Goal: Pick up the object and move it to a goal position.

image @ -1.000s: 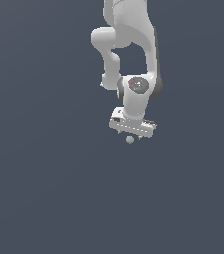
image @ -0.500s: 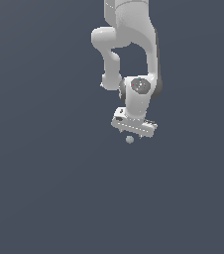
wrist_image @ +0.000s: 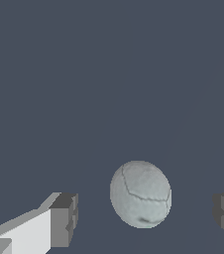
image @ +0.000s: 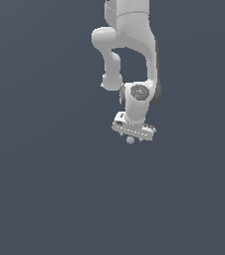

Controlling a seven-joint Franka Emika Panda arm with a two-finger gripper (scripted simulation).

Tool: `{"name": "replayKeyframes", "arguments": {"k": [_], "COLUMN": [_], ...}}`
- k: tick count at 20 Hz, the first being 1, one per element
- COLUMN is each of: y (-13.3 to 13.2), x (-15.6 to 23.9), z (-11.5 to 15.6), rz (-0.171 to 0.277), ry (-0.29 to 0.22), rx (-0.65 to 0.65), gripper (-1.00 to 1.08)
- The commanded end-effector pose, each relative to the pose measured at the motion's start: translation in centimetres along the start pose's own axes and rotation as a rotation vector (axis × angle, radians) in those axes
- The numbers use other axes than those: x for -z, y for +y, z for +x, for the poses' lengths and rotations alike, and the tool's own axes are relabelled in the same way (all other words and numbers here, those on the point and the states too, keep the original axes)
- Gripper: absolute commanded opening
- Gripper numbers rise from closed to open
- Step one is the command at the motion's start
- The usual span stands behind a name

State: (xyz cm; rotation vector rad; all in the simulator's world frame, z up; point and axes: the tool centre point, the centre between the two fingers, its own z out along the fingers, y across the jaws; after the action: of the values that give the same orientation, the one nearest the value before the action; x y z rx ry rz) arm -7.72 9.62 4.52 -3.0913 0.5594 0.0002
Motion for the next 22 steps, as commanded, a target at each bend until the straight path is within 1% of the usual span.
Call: {"name": "replayKeyframes", "arguments": {"k": [1, 8, 9, 22], "y": [0.0, 0.0, 0.0, 0.1], "x": [-1.2, -2.4, -2.4, -2.2], "z": [0.0, 0.0, 0.0, 0.3], "rz": [0.0, 0.0, 0.0, 0.001], "ry": [0.0, 0.0, 0.0, 0.001], "rx": [-0.001, -0.002, -0.002, -0.001], "gripper": [1.0, 1.0, -1.0, -1.0]}}
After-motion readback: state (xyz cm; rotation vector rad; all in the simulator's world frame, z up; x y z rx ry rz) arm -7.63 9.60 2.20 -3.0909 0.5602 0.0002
